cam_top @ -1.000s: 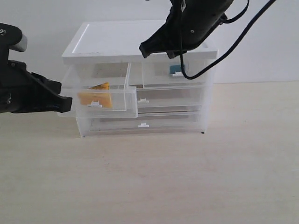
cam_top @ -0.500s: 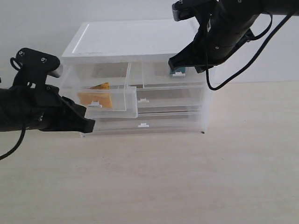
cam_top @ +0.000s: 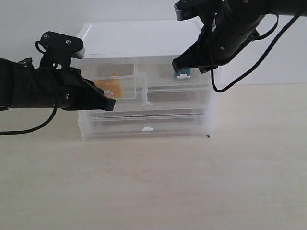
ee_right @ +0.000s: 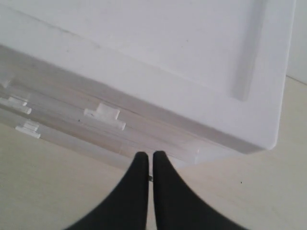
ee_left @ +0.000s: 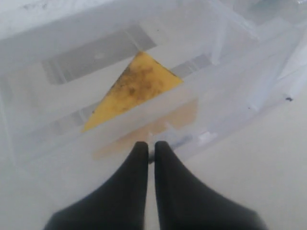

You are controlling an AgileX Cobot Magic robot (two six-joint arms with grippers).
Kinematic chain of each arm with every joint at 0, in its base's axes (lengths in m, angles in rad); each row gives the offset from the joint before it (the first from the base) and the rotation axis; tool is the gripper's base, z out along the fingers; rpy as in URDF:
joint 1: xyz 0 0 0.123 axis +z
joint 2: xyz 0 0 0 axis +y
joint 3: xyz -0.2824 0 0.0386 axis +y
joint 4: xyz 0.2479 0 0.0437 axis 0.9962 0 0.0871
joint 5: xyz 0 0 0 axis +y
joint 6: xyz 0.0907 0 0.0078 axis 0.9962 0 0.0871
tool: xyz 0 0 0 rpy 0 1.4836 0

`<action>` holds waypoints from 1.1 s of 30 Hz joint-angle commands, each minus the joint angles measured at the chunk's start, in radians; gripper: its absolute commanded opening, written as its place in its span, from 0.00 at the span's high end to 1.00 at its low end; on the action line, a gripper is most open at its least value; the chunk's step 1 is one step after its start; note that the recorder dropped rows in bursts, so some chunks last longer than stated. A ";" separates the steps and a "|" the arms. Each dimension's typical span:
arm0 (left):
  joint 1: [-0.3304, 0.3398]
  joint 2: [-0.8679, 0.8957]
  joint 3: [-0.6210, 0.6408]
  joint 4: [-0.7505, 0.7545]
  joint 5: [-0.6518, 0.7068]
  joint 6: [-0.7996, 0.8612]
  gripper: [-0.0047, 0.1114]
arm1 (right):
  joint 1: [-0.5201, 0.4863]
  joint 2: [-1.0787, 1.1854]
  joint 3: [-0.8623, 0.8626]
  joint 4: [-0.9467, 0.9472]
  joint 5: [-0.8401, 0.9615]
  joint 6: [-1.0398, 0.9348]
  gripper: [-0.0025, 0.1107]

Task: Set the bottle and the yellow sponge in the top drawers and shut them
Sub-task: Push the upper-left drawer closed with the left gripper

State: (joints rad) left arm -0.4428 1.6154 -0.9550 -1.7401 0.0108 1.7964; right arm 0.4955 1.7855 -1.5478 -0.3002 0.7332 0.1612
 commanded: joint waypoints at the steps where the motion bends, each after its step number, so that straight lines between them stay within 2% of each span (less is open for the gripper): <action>1: 0.000 0.007 -0.033 -0.004 -0.011 0.006 0.93 | -0.007 -0.009 0.002 0.004 -0.004 -0.006 0.98; 13: 0.002 0.115 -0.129 -0.004 -0.044 0.006 0.93 | -0.007 -0.009 0.002 0.027 -0.004 -0.025 0.98; 26: 0.002 0.130 -0.219 0.009 -0.061 0.006 0.93 | -0.007 -0.009 0.002 0.030 -0.008 -0.031 0.98; 33: 0.002 0.211 -0.271 0.009 -0.067 0.006 0.93 | -0.007 -0.009 0.002 0.036 -0.008 -0.034 0.98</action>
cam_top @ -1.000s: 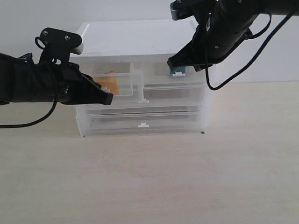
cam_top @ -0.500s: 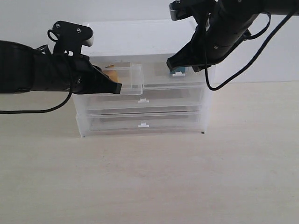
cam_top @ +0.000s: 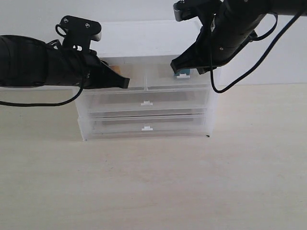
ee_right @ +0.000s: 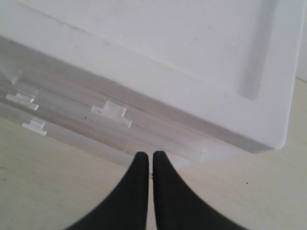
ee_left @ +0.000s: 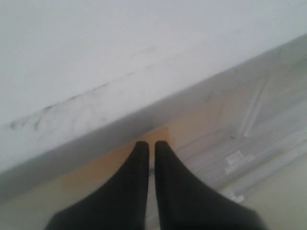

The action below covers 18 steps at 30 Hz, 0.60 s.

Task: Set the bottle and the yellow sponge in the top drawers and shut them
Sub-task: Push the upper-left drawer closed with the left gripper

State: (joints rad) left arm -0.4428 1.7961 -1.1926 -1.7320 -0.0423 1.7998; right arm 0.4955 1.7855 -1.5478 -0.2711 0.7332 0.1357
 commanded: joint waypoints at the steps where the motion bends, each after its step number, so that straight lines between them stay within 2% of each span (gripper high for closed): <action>1: 0.002 0.034 -0.039 0.001 -0.014 0.002 0.93 | -0.007 -0.009 0.002 0.007 -0.008 -0.008 0.98; 18: 0.004 0.038 -0.065 -0.006 -0.029 0.022 0.93 | -0.007 -0.009 0.002 0.010 -0.024 -0.015 0.98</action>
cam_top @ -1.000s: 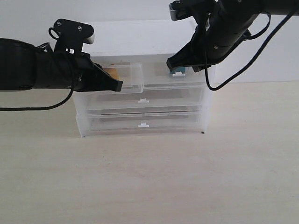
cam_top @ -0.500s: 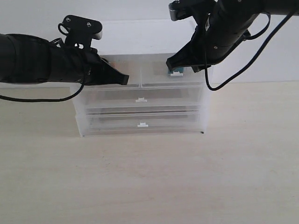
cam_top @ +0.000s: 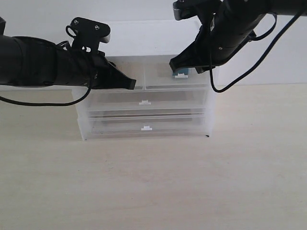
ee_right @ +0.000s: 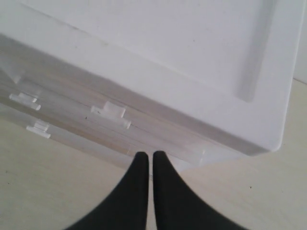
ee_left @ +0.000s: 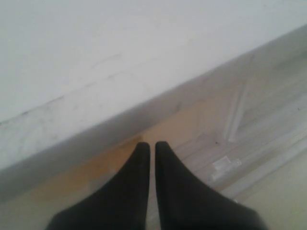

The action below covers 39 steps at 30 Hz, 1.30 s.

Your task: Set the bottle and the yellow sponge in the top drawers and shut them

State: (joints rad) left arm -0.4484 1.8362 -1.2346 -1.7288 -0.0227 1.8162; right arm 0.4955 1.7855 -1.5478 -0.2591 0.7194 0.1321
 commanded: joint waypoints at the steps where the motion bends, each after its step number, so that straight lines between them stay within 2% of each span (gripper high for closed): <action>1: 0.010 -0.008 -0.020 -0.009 -0.048 0.006 0.93 | -0.007 -0.009 0.002 -0.002 -0.010 -0.013 0.98; 21: 0.008 -0.305 0.199 -0.016 -0.117 0.009 0.93 | -0.007 -0.050 0.041 0.054 -0.013 -0.035 0.98; 27: 0.008 -0.397 0.281 -0.016 -0.058 -0.009 0.93 | -0.007 -0.184 0.203 0.059 -0.143 0.024 0.98; 33: 0.008 -0.567 0.407 -0.016 -0.046 -0.070 0.93 | -0.007 -0.354 0.412 0.092 -0.277 0.055 0.98; 39: 0.006 -0.760 0.562 -0.016 0.108 -0.181 0.93 | -0.007 -0.558 0.654 0.092 -0.458 0.124 0.98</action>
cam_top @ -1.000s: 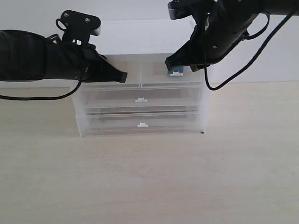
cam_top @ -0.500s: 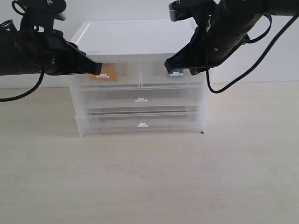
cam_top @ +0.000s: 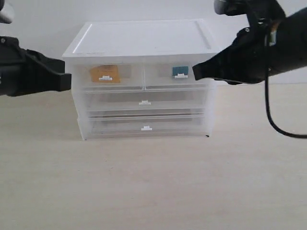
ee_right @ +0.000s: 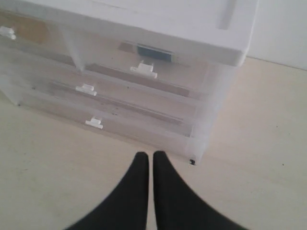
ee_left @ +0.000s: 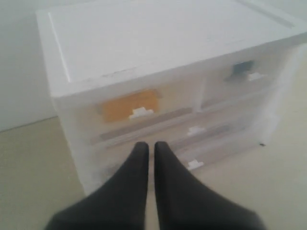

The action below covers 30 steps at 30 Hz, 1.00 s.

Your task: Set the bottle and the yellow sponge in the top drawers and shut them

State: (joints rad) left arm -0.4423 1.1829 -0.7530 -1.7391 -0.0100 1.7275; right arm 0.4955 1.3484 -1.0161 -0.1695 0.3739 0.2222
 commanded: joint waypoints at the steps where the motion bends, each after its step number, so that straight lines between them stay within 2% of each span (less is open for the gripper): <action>1: 0.000 -0.126 0.096 -0.005 0.110 -0.116 0.93 | -0.007 -0.156 0.151 0.003 -0.127 0.034 0.98; 8: 0.000 -0.227 0.220 -0.005 0.289 -0.169 0.93 | -0.007 -0.343 0.363 0.003 -0.198 0.041 0.98; 13: 0.000 -0.237 0.248 -0.005 0.367 -0.169 0.93 | -0.007 -0.411 0.436 0.003 -0.176 0.041 0.98; 18: 0.000 -0.237 0.250 -0.005 0.373 -0.165 0.93 | -0.007 -0.433 0.436 0.003 -0.074 0.041 0.98; 30: 0.000 -0.237 0.250 -0.005 0.373 -0.165 0.93 | -0.007 -0.430 0.436 0.003 -0.077 0.041 0.98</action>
State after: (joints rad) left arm -0.4423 0.9540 -0.5061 -1.7417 0.3520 1.5683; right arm 0.4955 0.9235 -0.5856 -0.1673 0.2973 0.2627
